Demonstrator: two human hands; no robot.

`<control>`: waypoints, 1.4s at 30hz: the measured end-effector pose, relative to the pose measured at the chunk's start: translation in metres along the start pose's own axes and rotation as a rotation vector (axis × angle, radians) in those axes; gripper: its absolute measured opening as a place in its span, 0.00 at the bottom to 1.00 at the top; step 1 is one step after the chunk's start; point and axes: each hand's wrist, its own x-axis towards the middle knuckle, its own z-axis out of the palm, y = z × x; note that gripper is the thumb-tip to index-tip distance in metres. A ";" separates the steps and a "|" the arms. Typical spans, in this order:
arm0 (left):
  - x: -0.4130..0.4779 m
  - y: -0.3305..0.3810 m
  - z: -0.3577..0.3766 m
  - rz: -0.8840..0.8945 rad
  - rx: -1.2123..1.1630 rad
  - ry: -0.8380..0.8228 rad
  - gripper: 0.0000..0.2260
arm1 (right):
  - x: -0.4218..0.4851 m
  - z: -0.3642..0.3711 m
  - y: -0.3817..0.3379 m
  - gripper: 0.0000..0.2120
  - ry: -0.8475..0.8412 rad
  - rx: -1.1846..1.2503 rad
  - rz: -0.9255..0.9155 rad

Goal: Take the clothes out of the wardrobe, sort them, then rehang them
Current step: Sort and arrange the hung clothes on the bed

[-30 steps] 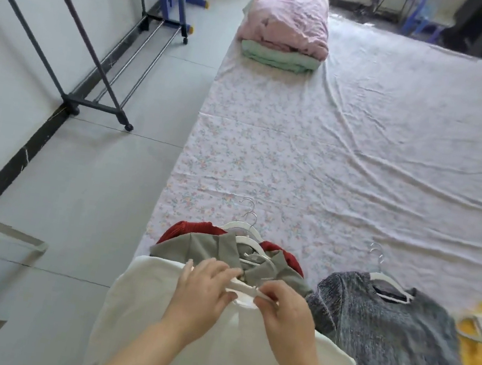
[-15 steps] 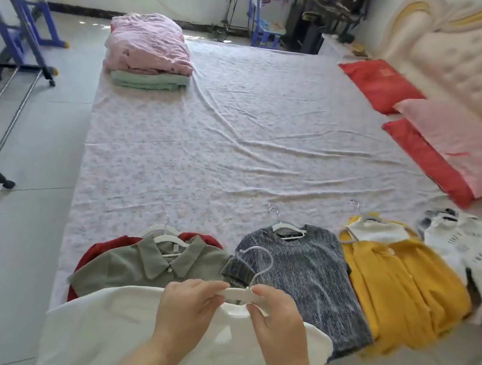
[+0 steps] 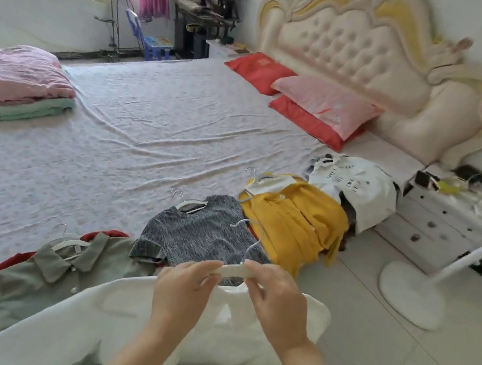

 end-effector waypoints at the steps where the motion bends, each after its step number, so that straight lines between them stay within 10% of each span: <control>1: -0.004 0.014 0.008 0.002 -0.003 -0.025 0.08 | -0.005 -0.011 0.010 0.13 0.006 -0.002 0.016; 29: 0.193 0.244 0.255 0.192 -0.179 -0.501 0.17 | 0.133 -0.145 0.340 0.18 0.095 -0.216 0.279; 42: 0.303 0.369 0.428 0.083 -0.132 -0.434 0.18 | 0.238 -0.191 0.568 0.14 -0.032 -0.139 0.239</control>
